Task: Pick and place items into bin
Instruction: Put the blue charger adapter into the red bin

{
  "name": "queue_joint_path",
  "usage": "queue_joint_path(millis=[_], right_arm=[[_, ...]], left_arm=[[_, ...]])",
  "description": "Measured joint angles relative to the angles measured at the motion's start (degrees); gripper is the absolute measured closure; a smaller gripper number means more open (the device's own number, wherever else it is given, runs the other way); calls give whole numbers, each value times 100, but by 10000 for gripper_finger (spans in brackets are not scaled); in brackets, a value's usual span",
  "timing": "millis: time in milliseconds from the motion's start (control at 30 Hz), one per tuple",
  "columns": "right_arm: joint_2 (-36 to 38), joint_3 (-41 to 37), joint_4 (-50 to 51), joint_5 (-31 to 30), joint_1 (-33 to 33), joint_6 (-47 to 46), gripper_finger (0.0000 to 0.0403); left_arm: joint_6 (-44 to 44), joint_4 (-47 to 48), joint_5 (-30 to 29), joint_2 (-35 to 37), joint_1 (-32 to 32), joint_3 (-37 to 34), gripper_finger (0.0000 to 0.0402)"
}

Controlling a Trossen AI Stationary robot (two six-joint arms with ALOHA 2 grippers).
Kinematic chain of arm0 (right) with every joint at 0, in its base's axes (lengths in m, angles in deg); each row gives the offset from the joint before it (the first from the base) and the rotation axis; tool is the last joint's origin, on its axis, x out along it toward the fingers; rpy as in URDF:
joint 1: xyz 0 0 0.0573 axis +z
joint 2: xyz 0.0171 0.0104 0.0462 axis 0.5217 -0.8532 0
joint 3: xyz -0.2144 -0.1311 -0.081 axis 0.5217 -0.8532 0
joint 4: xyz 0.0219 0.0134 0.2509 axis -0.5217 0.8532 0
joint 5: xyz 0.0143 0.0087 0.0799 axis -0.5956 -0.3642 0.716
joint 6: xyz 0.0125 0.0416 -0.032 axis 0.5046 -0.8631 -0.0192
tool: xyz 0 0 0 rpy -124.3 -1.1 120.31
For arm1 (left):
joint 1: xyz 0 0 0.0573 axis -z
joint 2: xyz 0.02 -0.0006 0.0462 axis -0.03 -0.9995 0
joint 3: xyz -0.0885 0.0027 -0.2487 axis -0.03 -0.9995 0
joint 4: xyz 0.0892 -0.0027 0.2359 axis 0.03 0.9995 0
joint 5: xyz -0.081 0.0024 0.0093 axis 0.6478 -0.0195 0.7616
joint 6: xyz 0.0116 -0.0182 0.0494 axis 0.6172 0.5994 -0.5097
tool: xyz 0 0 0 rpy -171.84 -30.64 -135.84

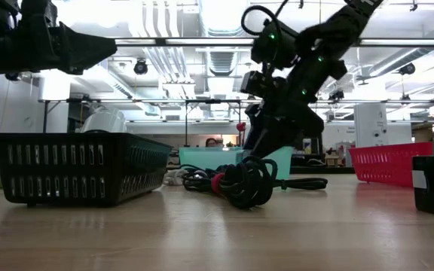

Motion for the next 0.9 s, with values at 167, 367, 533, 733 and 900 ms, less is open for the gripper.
queue_joint_path(millis=[167,367,533,733,900], right_arm=[[0,574,1147,-121,-4,-51,225],[10,1198,2495,-119,0,-434,225],[32,1443,3280,-114,4,-743,225],[175,1519,4142,-114,67,-1343,225],[464,1429,4664,-110,146,-1807,225]], left_arm=[[-1,0,-2,0,0,0,201],[-2,0,-2,0,0,0,201],[-2,2,-1,0,0,1,201],[-2,4,0,0,0,0,201],[-2,2,-1,0,1,1,201]])
